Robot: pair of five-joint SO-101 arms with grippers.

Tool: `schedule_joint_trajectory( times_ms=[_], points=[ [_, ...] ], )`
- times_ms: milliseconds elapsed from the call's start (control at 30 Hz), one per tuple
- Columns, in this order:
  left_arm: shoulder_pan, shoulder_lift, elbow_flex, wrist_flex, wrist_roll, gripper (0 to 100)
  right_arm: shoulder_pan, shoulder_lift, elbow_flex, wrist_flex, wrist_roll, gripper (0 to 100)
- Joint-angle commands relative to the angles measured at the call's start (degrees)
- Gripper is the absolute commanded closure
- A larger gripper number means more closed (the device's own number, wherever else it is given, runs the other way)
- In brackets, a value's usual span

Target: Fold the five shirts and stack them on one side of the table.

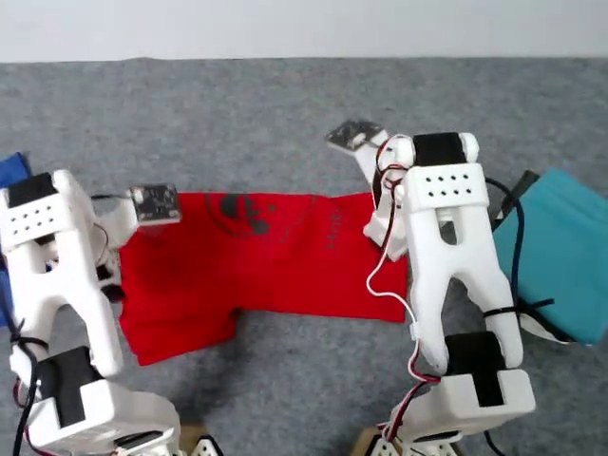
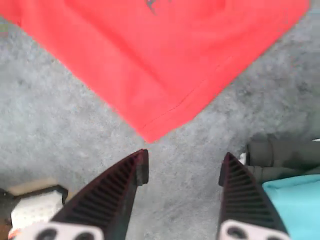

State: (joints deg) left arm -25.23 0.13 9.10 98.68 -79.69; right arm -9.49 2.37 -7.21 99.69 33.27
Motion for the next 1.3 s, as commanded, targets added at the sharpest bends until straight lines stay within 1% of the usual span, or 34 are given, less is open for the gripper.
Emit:
schedule_joint_trajectory(
  times_ms=[0, 67, 133, 167, 233, 267, 367, 433, 600, 700, 800, 933, 1100, 1267],
  points=[
    [0.35, -1.41, -4.88, -5.89, 9.41, 89, 0.04, -1.1, -4.75, -6.2, -4.84, 78.5],
    [0.97, -0.44, -4.62, -13.89, 17.67, 94, -0.22, 1.19, -4.92, -12.18, -7.03, 85.6],
    [1.58, 1.49, -4.09, -19.25, 25.93, 100, -0.31, 4.18, -5.1, -17.45, -8.44, 96.0],
    [2.29, 2.73, -4.0, -20.84, 29.45, 99, -0.31, 5.67, -5.1, -19.47, -8.88, 99.8],
    [3.78, 5.27, -4.18, -22.24, 35.34, 99, -0.31, 8.4, -5.1, -21.85, -9.85, 96.2],
    [4.92, 6.59, -4.18, -22.33, 37.63, 99, -0.31, 9.71, -5.1, -22.81, -10.64, 96.1],
    [7.65, 10.2, -4.18, -24.18, 42.99, 99, -0.31, 12.97, -5.19, -26.77, -11.78, 99.1],
    [8.97, 12.31, -4.26, -25.85, 45.45, 99, -0.22, 15.08, -5.19, -29.85, -11.69, 98.8],
    [12.04, 16.18, -4.26, -26.81, 46.24, 99, -0.13, 20.97, -5.19, -36.7, -11.43, 98.8],
    [12.84, 19.16, -4.88, -26.81, 46.15, 99, 0.13, 25.01, -7.21, -38.2, -11.25, 98.8],
    [12.48, 22.51, -6.64, -26.73, 46.07, 99, 1.89, 30.64, -13.63, -38.2, -11.25, 98.8],
    [10.46, 26.37, -9.45, -26.37, 46.07, 100, 4.88, 40.57, -25.85, -37.67, -11.25, 98.8],
    [8.18, 28.4, -11.3, -24.26, 45.98, 100, 6.81, 52.53, -43.6, -32.22, -11.25, 98.8],
    [8.09, 27.43, -11.38, -23.91, 44.4, 100, 5.85, 59.21, -62.77, -21.23, -11.34, 98.8]
  ],
)
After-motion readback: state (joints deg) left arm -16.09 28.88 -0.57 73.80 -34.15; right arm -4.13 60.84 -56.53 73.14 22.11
